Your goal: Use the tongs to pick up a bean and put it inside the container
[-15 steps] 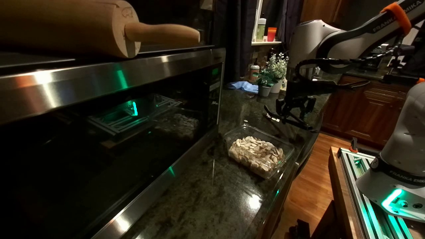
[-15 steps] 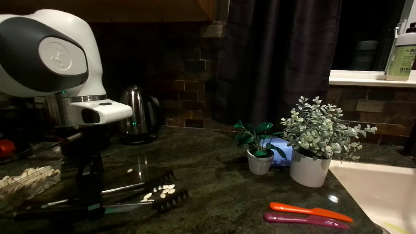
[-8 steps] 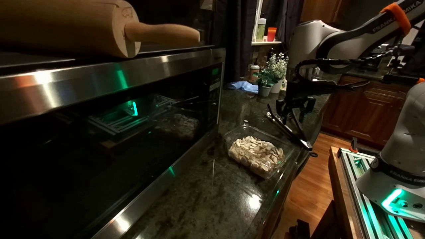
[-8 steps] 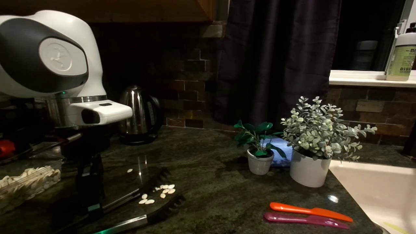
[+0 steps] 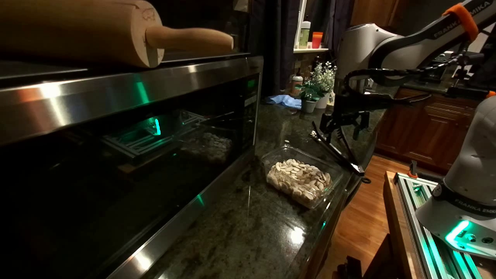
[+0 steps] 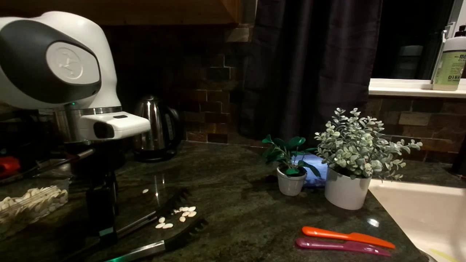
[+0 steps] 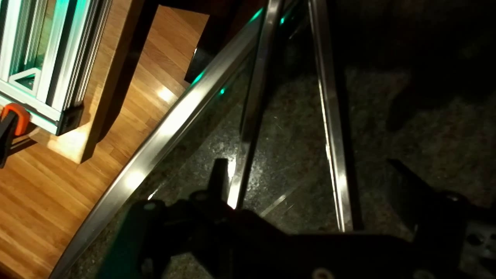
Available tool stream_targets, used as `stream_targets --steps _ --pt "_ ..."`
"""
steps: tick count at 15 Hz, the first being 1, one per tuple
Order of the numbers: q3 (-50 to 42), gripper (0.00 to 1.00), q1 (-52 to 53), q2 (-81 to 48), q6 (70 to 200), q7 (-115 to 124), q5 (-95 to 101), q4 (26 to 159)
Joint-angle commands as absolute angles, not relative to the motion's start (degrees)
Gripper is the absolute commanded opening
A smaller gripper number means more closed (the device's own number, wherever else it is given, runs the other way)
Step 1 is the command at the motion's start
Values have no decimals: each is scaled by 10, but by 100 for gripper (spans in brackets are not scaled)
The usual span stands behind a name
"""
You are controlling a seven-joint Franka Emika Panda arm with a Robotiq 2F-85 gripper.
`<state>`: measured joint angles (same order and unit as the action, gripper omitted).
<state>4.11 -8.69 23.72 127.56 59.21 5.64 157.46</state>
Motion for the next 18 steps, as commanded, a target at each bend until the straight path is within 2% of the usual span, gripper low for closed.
stream_targets --steps 1,18 --pt "42 100 -95 228 1257 603 61 1574" --pt "35 100 -86 202 1276 619 19 1575"
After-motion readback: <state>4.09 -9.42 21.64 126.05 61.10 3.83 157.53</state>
